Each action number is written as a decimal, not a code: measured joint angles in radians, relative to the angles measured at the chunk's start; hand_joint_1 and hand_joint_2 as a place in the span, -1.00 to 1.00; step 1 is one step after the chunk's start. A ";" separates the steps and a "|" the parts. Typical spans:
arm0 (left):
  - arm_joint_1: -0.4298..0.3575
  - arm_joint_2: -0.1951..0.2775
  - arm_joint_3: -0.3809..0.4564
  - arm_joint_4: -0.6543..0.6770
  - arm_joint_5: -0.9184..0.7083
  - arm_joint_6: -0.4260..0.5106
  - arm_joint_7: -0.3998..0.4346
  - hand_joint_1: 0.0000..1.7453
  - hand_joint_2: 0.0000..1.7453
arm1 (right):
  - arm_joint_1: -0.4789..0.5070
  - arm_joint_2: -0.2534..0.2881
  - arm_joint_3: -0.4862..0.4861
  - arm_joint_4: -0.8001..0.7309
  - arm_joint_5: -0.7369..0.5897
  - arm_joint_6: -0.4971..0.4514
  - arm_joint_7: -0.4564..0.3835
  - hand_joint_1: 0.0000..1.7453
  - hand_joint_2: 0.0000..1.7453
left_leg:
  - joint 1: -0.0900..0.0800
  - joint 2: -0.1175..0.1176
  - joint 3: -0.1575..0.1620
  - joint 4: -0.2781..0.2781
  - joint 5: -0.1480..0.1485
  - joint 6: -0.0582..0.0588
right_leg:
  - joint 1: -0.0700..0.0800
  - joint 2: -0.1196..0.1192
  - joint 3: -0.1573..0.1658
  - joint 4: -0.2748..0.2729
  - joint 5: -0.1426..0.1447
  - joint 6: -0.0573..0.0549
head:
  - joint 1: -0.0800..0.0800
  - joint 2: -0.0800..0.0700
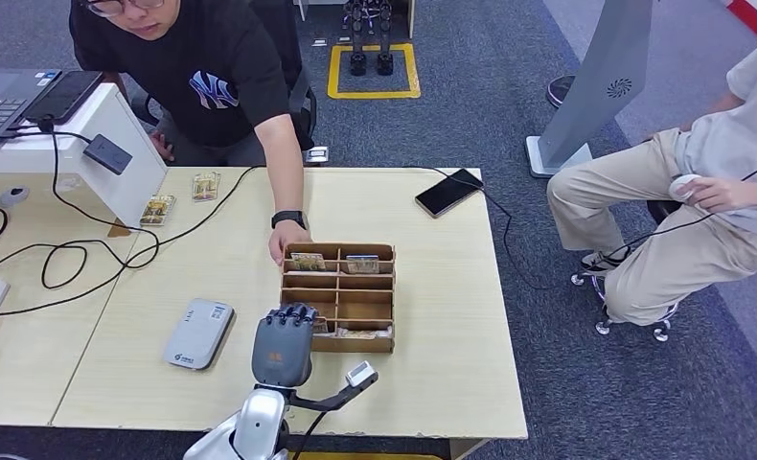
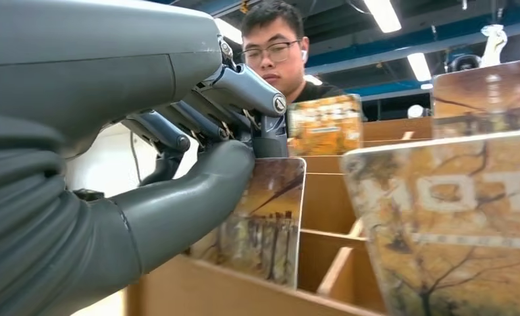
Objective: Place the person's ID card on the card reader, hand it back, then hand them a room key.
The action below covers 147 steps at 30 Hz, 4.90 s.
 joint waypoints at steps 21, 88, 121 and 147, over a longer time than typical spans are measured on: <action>-0.019 -0.018 0.000 0.040 0.000 -0.004 -0.039 1.00 1.00 | 0.000 0.000 0.000 0.003 0.005 0.000 -0.006 -1.00 1.00 | 0.000 -0.003 0.003 0.000 0.000 0.000 | 0.000 -0.003 0.004 0.000 0.000 0.000 | 0.000 0.000; 0.312 -0.251 0.734 -0.605 0.253 0.022 -0.871 1.00 1.00 | 0.001 0.000 0.000 -0.033 -0.058 0.000 0.030 -1.00 1.00 | -0.001 0.002 0.000 0.000 0.000 0.001 | -0.001 0.002 -0.001 0.000 0.000 0.000 | 0.001 0.000; -0.221 -0.228 0.690 -0.135 0.988 -0.040 -0.754 1.00 1.00 | -0.032 0.002 0.000 -0.016 -0.037 0.000 -0.026 -1.00 1.00 | -0.001 0.001 -0.001 0.001 0.002 0.001 | -0.001 0.002 -0.002 0.000 0.003 0.000 | 0.001 0.000; -0.294 -0.206 0.684 -0.008 0.998 -0.027 -0.762 0.66 1.00 | -0.043 0.002 0.000 0.021 -0.056 0.000 -0.059 -1.00 1.00 | -0.001 0.002 -0.001 0.001 0.001 0.001 | -0.001 0.002 -0.002 0.000 0.003 0.000 | 0.001 0.000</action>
